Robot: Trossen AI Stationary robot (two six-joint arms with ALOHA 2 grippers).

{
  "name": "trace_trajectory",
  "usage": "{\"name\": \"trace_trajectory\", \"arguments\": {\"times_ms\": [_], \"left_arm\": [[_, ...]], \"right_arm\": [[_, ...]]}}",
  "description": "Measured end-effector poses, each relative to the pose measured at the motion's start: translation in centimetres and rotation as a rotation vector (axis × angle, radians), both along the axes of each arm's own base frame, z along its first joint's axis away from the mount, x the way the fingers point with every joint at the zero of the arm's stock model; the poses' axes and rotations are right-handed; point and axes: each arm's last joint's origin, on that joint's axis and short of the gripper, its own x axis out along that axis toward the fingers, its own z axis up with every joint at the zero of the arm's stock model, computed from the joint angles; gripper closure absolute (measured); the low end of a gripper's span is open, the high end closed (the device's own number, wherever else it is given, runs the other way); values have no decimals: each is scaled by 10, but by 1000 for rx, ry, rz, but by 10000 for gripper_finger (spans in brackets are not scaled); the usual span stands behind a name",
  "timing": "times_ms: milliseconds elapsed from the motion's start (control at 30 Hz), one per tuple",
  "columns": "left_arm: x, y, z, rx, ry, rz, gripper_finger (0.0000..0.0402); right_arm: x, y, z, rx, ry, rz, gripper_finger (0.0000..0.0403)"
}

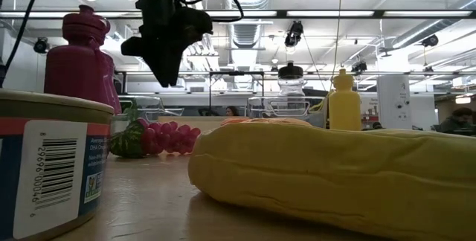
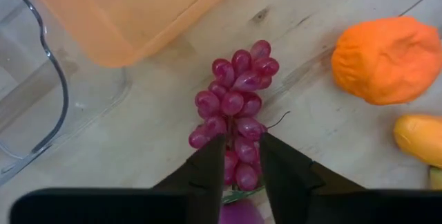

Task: Pick & Place Food Item
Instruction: Put the purple grapes into the left transparent bin

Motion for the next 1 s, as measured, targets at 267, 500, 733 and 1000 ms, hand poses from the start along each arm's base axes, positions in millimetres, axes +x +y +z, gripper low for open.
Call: {"name": "trace_trajectory", "arguments": {"times_ms": [267,500,733,1000], "left_arm": [[0,0,-16,3,-15,-10,253],[0,0,-40,5,-70,-58,245],[-11,-2,-63,-20,-33,-62,256],[-10,-1,-73,-4,-102,-60,266]], "right_arm": [[0,0,0,-5,1,3,376],[0,0,0,-5,0,2,376],[0,0,0,-1,0,0,376],[0,0,0,-1,0,0,376]]}}
